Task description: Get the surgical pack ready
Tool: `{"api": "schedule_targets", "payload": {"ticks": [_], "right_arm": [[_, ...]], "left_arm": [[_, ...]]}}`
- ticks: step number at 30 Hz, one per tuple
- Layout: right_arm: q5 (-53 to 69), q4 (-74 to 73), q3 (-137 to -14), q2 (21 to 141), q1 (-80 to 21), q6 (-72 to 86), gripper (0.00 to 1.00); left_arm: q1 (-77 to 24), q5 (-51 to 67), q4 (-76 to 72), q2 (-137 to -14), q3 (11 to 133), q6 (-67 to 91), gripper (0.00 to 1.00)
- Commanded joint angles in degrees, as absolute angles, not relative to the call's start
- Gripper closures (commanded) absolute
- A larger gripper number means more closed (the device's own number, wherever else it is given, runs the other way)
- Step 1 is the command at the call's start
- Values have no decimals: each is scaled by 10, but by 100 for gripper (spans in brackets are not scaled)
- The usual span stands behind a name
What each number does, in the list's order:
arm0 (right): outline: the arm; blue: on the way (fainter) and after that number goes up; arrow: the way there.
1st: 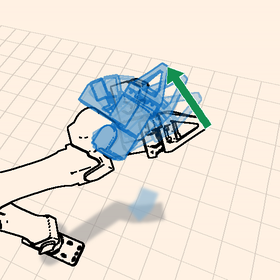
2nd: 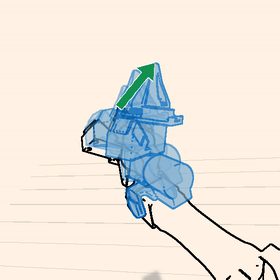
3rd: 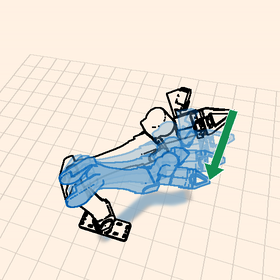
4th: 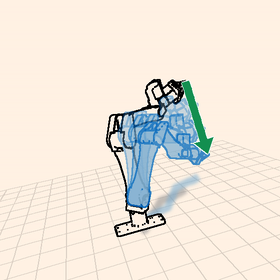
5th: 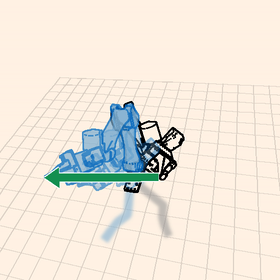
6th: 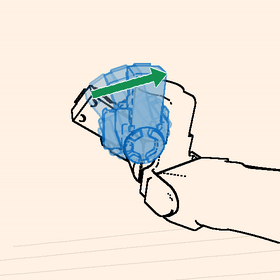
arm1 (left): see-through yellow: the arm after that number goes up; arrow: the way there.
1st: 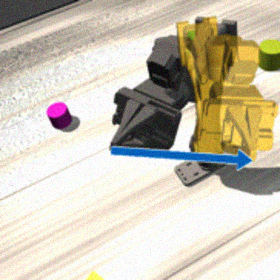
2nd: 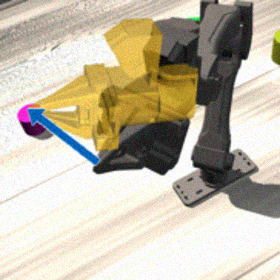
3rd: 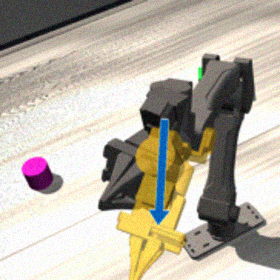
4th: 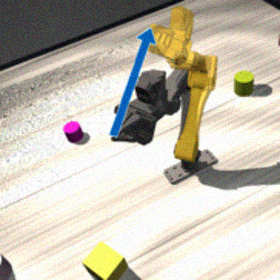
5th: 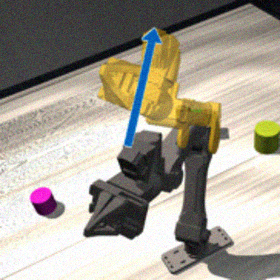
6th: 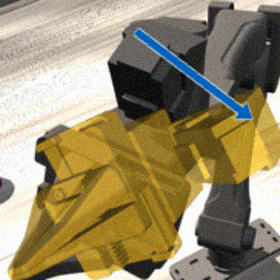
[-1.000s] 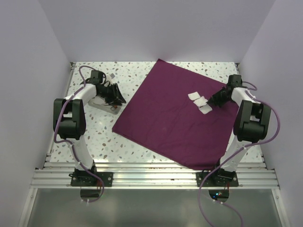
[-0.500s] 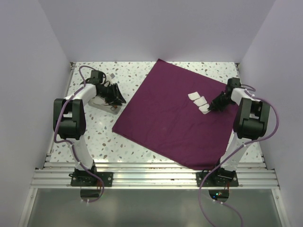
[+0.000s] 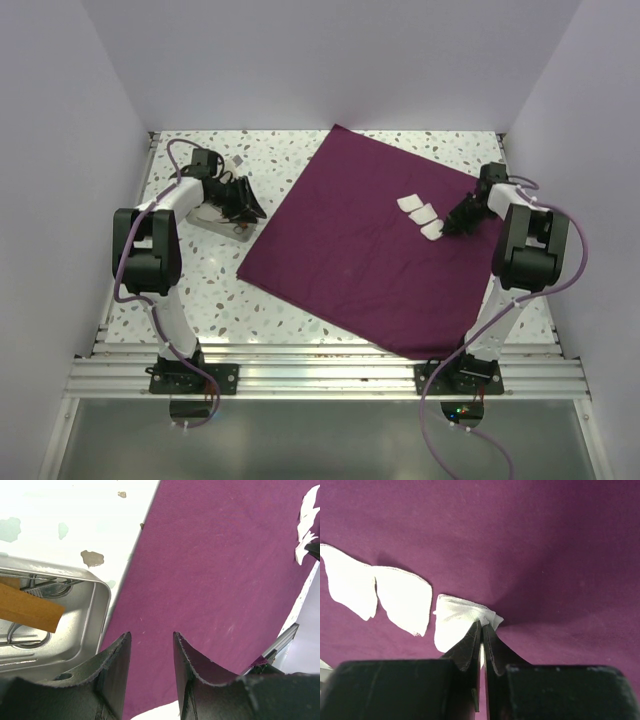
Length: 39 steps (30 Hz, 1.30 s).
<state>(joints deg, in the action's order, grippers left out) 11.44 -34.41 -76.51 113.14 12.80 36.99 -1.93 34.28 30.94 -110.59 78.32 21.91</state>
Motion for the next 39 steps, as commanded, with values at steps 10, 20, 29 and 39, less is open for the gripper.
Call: {"api": "schedule_targets", "payload": {"ticks": [10, 20, 29, 39], "right_arm": [[104, -366, -809, 1137, 130, 349, 80], [104, -388, -768, 1085, 129, 363, 60], [110, -359, -754, 1094, 115, 381, 61], [89, -355, -785, 1127, 103, 387, 63]], "left_arm": [[-16, 357, 295, -1100, 788, 224, 57], [-16, 364, 291, -1101, 786, 228, 57], [-16, 366, 294, -1098, 786, 224, 57], [-17, 364, 297, -1096, 784, 218, 57]]}}
